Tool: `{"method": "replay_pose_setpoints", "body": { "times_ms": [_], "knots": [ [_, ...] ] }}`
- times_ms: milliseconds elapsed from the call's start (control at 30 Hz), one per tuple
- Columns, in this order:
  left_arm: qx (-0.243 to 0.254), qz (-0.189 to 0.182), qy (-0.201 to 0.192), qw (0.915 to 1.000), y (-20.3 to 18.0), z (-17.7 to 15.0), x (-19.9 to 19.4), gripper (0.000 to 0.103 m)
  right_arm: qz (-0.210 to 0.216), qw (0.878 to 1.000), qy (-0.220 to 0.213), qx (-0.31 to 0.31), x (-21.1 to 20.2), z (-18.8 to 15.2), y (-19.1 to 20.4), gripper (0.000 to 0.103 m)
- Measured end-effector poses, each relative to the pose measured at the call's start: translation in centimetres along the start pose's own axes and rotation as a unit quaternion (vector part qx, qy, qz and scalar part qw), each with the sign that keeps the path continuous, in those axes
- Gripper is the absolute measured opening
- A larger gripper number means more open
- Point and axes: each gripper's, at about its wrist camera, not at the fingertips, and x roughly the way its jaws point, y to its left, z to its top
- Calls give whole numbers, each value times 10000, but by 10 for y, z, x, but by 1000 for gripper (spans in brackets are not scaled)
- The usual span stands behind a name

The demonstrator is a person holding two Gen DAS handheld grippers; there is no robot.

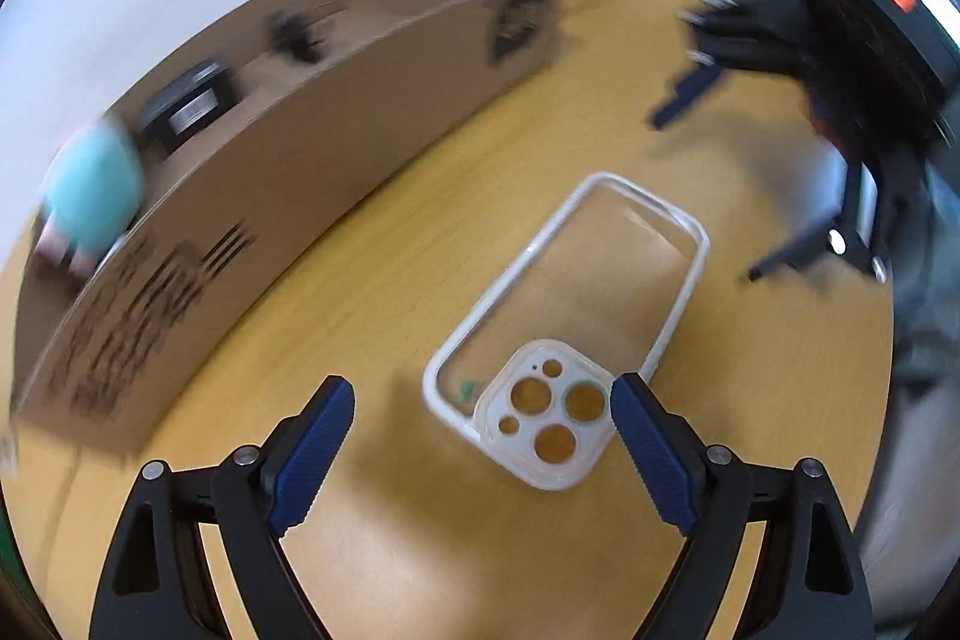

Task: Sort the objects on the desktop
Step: 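Grasp the clear phone case with both grippers and lift it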

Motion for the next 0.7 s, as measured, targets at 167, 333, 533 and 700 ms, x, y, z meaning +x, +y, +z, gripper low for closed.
{"method": "replay_pose_setpoints", "body": {
  "times_ms": [167,333,533,700],
  "knots": [
    [149,-946,230,9951,24,4,20,88,730,9961,155,-467,26,12,-6,88],
    [690,-1467,408,9859,22,5,23,91,1268,9910,274,-340,38,14,-32,88],
    [1294,-1130,219,9849,13,7,27,82,1248,9893,149,-740,35,20,-25,80],
    [1427,-1025,191,9843,13,13,26,79,1186,9899,132,-762,32,23,-20,79]
  ]
}}
